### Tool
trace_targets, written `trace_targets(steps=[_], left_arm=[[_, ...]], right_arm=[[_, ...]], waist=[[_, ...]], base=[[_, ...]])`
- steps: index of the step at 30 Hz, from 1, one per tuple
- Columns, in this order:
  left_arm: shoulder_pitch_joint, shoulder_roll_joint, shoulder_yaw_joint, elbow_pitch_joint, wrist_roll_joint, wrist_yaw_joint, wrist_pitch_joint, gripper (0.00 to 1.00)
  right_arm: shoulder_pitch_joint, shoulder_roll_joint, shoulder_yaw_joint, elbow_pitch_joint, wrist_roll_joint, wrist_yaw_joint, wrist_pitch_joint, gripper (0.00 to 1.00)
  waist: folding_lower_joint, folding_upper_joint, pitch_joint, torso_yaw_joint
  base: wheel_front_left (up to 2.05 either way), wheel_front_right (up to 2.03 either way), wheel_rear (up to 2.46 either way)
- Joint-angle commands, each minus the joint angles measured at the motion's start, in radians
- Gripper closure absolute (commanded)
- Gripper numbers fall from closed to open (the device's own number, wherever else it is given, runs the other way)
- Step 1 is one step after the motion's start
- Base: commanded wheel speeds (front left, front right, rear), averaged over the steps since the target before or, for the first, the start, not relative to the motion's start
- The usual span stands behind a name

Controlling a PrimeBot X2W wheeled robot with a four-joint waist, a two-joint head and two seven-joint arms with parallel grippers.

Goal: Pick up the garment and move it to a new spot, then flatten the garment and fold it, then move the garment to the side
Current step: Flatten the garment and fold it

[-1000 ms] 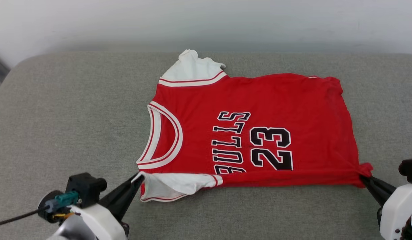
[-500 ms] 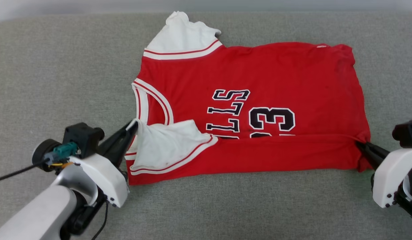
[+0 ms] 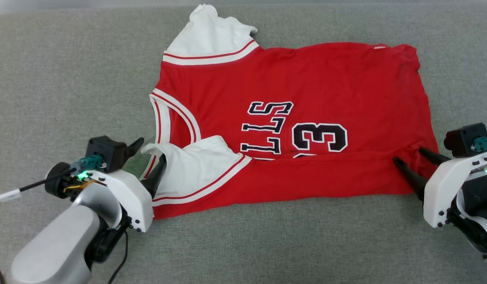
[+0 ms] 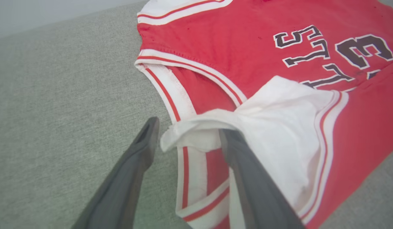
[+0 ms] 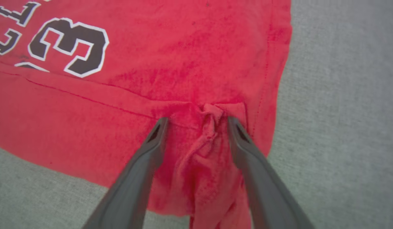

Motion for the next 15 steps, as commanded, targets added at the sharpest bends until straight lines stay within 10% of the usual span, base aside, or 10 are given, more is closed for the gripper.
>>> trace_targets(steps=[1,15], left_arm=[[0.002,-0.011,-0.006,0.017,0.008,0.003,-0.012,0.0],[0.206,0.041,0.013,-0.158,-0.082,0.146,0.055,0.0]], right_arm=[[-0.01,-0.013,0.007,0.011,-0.011,-0.001,-0.006,0.0],[0.184,0.075,-0.195,-0.146,-0.08,-0.001,0.239,0.0]], waist=[[-0.0002,-0.0001,-0.017,0.003],[-0.0002,-0.0001,-0.137,0.014]], base=[[0.0,0.0,0.0],[0.0,0.0,0.0]])
